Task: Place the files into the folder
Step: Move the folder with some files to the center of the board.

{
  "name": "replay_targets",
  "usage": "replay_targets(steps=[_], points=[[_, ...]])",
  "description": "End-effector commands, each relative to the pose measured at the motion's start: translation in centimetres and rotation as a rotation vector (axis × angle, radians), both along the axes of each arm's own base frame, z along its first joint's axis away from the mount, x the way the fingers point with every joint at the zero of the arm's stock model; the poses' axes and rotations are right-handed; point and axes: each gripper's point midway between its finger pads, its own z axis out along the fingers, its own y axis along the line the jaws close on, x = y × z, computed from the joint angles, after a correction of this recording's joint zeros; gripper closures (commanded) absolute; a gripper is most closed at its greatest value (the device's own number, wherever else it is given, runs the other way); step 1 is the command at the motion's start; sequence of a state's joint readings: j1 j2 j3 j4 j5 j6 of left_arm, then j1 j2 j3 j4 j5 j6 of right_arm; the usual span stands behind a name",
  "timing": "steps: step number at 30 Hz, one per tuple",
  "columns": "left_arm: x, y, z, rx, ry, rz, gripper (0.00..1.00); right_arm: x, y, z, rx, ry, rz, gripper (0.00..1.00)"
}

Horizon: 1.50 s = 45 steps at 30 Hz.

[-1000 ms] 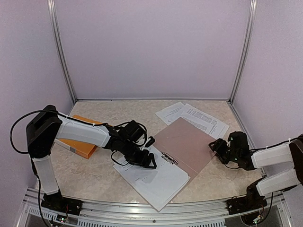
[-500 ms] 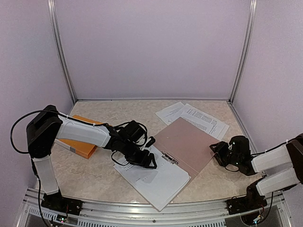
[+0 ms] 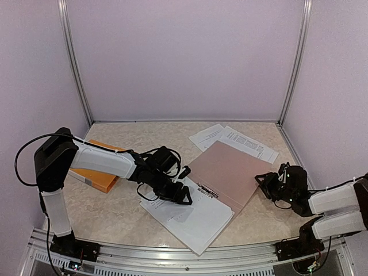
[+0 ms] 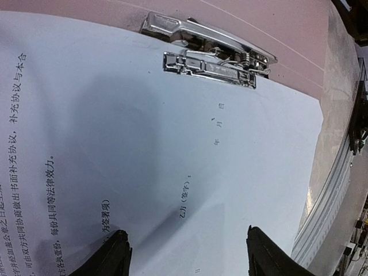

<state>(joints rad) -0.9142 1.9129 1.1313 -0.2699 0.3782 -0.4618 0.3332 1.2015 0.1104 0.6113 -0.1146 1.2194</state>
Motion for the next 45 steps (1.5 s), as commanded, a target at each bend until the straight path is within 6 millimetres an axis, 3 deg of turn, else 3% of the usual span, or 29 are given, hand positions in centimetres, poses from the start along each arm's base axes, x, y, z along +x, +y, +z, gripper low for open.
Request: replay_targets(steps=[1, 6, 13, 20, 29, 35, 45], points=[[-2.9, 3.9, -6.0, 0.212, 0.112, -0.012, 0.34, 0.2, 0.7, 2.4, -0.029, -0.114, 0.08, 0.61], [-2.8, 3.9, -6.1, 0.215, 0.113, -0.012, 0.34, 0.0, 1.0, 2.5, -0.09, -0.123, 0.128, 0.61], [-2.8, 4.4, -6.3, 0.239, 0.117, -0.013, 0.34, -0.1, 0.1, 0.5, -0.184, -0.044, 0.118, 0.64], [-2.7, 7.2, -7.0, 0.301, 0.142, -0.011, 0.37, -1.0, 0.8, -0.6, -0.191, -0.015, 0.15, 0.67], [-4.5, 10.2, -7.8, 0.384, 0.213, -0.023, 0.38, -2.8, 2.0, -0.6, -0.201, -0.022, 0.164, 0.71], [-4.0, 11.9, -8.3, 0.418, 0.224, 0.063, 0.38, -3.6, 3.3, -1.2, -0.196, -0.001, 0.192, 0.79], [-3.0, 14.4, -7.0, 0.407, 0.201, 0.189, 0.38, -4.4, 6.2, -2.0, -0.219, 0.026, 0.231, 0.88]])
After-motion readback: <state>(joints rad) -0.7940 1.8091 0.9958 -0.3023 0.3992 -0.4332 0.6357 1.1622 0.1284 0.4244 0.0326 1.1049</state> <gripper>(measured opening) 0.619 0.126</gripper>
